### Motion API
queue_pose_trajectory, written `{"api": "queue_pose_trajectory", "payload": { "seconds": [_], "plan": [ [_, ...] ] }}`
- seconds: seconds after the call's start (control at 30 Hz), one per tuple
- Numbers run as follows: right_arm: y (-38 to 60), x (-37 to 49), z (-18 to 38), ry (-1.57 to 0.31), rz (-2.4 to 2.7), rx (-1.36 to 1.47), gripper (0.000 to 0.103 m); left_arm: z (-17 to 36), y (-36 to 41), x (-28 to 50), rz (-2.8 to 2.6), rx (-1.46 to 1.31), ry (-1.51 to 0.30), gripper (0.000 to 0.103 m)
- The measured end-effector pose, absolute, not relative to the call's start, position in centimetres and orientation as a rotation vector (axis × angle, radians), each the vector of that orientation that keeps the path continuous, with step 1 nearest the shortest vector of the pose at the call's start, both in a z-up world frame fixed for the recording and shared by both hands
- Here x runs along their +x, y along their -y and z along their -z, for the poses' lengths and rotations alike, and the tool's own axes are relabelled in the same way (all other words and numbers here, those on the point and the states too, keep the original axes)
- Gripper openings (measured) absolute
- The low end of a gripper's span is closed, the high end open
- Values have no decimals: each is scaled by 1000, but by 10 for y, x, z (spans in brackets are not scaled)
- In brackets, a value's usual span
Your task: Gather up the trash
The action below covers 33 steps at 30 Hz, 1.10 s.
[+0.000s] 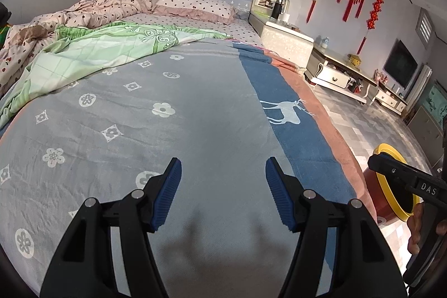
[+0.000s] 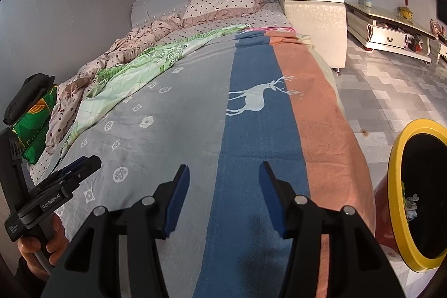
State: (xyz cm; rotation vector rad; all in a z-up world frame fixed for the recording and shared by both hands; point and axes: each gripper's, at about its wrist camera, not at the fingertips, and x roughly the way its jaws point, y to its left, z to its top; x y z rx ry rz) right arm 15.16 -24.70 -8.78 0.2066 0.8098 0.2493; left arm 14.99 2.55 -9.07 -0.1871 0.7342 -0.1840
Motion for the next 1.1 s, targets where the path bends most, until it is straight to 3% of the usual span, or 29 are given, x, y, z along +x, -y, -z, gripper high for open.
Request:
{"api": "queue_pose_trajectory", "payload": {
  "seconds": [0.17, 0.3, 0.47, 0.67, 0.9, 1.1],
  "plan": [
    [245, 147, 91, -793, -233, 191, 54, 99, -29, 145, 176, -202, -734, 62],
    [245, 144, 86, -764, -216, 184, 64, 101, -31, 140, 167, -211, -715, 71],
    [243, 139, 79, -723, -202, 151, 65, 96, -32, 133, 172, -215, -678, 84],
    [247, 134, 70, -677, -186, 171, 82, 85, -29, 125, 175, -204, -642, 93],
    [249, 125, 60, -623, -167, 183, 93, 72, -31, 113, 192, -205, -602, 95],
    [244, 112, 50, -557, -147, 164, 95, 58, -26, 96, 194, -175, -550, 95]
  ]
}}
